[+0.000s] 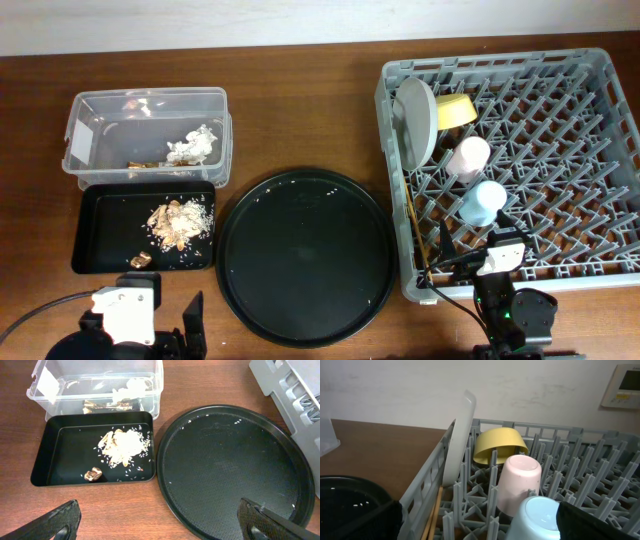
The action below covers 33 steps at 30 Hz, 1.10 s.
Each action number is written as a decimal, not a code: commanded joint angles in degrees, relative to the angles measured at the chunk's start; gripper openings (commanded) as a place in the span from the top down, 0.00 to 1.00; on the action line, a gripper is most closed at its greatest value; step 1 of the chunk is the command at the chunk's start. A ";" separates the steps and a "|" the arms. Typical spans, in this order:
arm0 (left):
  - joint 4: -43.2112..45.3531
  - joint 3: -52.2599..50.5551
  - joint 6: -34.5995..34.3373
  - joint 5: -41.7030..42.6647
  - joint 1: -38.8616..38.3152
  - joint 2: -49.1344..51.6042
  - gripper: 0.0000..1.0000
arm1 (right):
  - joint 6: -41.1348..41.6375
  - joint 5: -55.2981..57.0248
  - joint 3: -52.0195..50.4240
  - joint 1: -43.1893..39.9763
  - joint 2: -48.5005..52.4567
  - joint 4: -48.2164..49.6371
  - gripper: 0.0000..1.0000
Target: Sort waste into correct bins and load items into the dishwasher rack
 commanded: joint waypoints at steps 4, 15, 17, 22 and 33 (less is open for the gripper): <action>13.03 -8.63 1.03 -1.66 -2.47 -5.14 0.01 | 0.26 0.52 -0.42 0.26 -0.44 -0.17 0.01; 56.39 -53.51 0.61 -1.79 -4.63 -23.96 0.01 | 0.26 0.50 -0.42 0.26 -0.44 -0.17 0.01; 64.96 -57.86 0.61 -2.36 -5.22 -23.96 0.01 | 0.26 0.50 -0.42 0.26 -0.44 -0.17 0.01; 72.26 -62.62 0.85 -2.08 -5.49 -23.96 0.01 | 0.26 0.52 -0.42 0.26 -0.44 -0.17 0.01; 72.30 -62.62 0.83 -1.66 -5.70 -23.96 0.01 | 0.26 0.52 -0.42 0.26 -0.44 -0.17 0.01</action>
